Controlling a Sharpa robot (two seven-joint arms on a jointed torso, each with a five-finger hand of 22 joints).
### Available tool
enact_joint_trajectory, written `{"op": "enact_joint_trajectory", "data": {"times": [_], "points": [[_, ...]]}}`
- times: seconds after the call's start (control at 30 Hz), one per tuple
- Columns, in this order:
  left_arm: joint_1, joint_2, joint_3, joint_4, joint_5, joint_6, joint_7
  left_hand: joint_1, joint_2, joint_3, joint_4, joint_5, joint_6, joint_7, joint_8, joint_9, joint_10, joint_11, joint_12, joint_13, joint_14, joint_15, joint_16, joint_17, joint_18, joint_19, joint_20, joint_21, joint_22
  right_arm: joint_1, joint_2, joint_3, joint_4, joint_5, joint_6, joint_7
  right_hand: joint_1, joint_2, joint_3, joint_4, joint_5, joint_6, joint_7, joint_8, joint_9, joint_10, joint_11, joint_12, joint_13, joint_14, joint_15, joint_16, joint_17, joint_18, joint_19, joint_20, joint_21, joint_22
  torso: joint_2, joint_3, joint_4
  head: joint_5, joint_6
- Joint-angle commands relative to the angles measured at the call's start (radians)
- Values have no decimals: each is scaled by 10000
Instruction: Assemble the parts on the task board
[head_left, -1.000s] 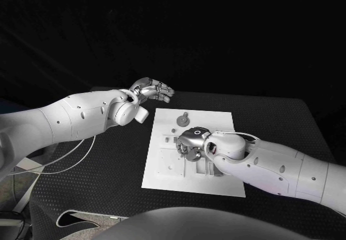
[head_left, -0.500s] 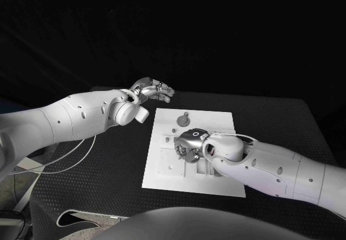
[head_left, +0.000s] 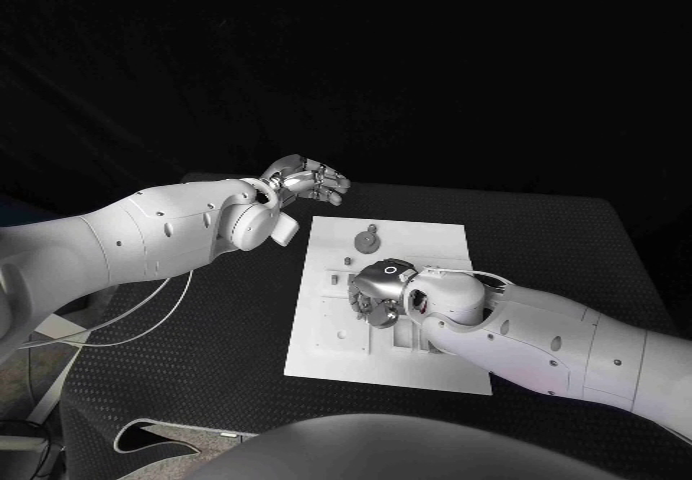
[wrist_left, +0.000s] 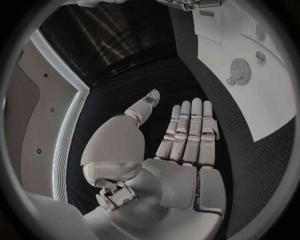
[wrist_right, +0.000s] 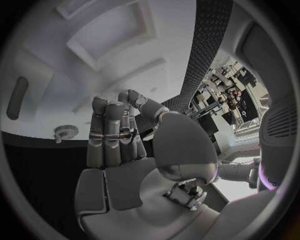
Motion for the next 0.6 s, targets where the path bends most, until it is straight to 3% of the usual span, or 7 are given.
{"op": "enact_joint_trajectory", "data": {"times": [0.03,0.6], "points": [[15,20,11,12,62,156,55,-31,-16,-47,9,43,-23,14,67,-11,27,71,-69,-10,-4,73,-58,13,152,-5,67,4,-12,-9,26,-2,-6,-141,38,6,-39,45,64,16,14,112,61,29,200,41,4,-65,2,7,-42,58,13,130,73,-18,65,214,-1,-4,1,1,1],[18,34,11,8,62,195,24,-34,-17,-49,10,43,-24,14,70,-15,28,72,-74,-15,-6,75,-74,31,154,-3,68,5,-24,-93,174,-39,-229,-154,246,10,-53,55,70,18,14,93,68,19,211,27,9,-84,9,5,-38,84,13,130,77,-24,78,214,0,-4,7,-2,1]]}}
